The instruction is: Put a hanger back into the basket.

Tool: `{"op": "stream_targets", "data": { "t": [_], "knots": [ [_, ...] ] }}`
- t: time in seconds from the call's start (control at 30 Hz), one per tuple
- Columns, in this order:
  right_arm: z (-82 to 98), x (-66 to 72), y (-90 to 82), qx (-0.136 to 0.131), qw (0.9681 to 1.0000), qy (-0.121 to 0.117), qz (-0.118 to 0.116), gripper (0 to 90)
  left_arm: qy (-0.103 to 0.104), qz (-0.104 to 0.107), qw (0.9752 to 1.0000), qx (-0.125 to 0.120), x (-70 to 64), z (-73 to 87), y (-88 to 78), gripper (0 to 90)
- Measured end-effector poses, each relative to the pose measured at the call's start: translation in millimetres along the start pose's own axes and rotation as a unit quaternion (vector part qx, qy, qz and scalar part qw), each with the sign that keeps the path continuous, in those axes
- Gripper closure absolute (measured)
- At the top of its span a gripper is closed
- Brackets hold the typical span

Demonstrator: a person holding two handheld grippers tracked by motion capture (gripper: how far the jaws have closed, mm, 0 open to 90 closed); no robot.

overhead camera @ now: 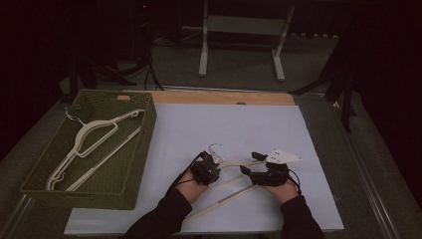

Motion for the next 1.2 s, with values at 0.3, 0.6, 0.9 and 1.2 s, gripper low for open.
{"op": "stream_targets", "data": {
  "t": [0.3, 0.6, 0.9, 1.2],
  "knots": [
    [6.9, -0.7, 19.3, 0.080, 0.9949, -0.053, 0.030, 28.0, -0.003, 0.005, 1.0000, -0.008, 4.9, -2.4, -4.5, 74.4],
    [8.7, -4.7, 45.7, 0.155, 0.9808, -0.107, 0.050, 33.2, 0.004, 0.003, 0.9998, -0.018, 1.5, -6.4, -10.9, 74.4],
    [9.9, -6.0, 68.2, 0.213, 0.9627, -0.158, 0.052, 39.1, 0.007, 0.023, 0.9997, -0.008, -4.7, -5.9, -13.2, 86.0],
    [3.1, -9.3, 55.5, 0.179, 0.9759, -0.117, 0.042, 37.5, 0.005, 0.019, 0.9996, 0.020, -2.8, -0.8, 1.2, 59.0]
  ]
}}
Point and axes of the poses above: each handheld gripper's, and its own axes: y roughly forward along the jaws, z roughly out of its underside, x roughly to its left, the point moved 10 cm from there along y, roughly forward along the jaws, and after that the axes turned 8 degrees about x, right-handed, at the moved point
